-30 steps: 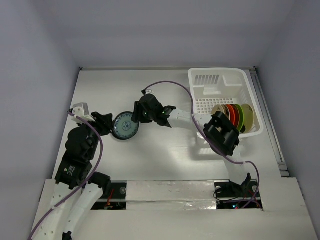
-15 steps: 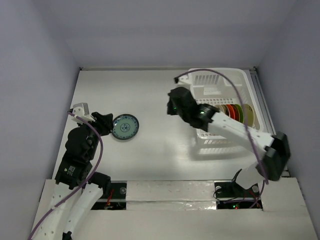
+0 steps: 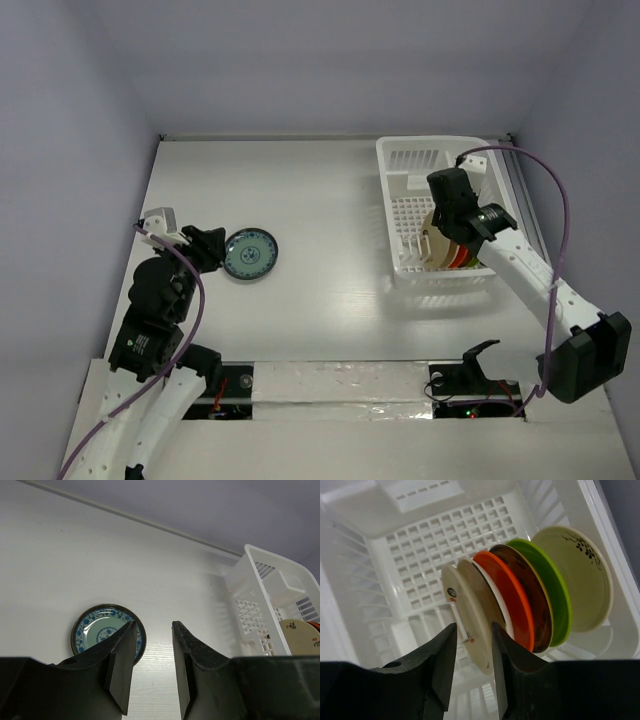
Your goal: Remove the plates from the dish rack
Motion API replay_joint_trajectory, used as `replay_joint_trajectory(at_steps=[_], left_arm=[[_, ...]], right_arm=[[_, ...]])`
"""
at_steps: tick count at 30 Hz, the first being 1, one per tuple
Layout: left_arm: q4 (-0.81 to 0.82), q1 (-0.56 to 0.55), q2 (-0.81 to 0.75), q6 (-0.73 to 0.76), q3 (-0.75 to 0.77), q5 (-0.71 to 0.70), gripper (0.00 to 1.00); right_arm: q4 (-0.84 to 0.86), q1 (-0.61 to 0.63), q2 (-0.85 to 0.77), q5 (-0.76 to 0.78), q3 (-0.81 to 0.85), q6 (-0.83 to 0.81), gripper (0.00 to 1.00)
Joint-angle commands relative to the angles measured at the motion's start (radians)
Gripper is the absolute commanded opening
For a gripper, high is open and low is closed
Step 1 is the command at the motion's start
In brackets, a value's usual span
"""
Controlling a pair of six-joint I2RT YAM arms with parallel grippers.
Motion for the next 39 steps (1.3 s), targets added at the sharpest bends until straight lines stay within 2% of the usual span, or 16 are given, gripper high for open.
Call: replay_joint_trajectory(at_steps=[1,11,17,22,24,25,26,29,39], left_arm=[[0.045,0.004,-0.016,0.002,-0.012,0.008,0.31],[0.047,0.004,-0.021,0.003,-0.012,0.011,0.32],[0.047,0.004,-0.022,0.003,-0.012,0.011,0.32],[0.048,0.004,-0.027,0.003,-0.012,0.014,0.32],[0.047,0.004,-0.03,0.003,-0.012,0.014,0.32],[0.048,0.004,-0.03,0.003,-0.012,0.014,0.32],[0.048,0.004,-0.031,0.002,-0.012,0.015,0.32],[0.047,0.004,-0.036,0.003,-0.012,0.015,0.32],[0.047,0.004,-0.037,0.003,-0.012,0.018,0.32]], right_arm=[[-0.041,-0.038,0.031,-0.038,0.002,-0.055,0.39],[-0.023,-0.065,0.102,-0.098,-0.001,-0.098,0.31],[-0.056,-0.065,0.172,-0.07,0.026,-0.116,0.31],[-0.121,-0.065,0.215,-0.044,0.089,-0.139,0.23],[-0.156,-0.065,0.224,-0.023,0.104,-0.153,0.16],[-0.164,-0.065,0.226,-0.008,0.114,-0.159,0.09],[-0.168,-0.065,0.223,-0.003,0.115,-0.167,0.06],[-0.176,-0.045,0.217,0.009,0.121,-0.179,0.02],[-0.25,0.053,0.235,0.141,0.189,-0.214,0.0]])
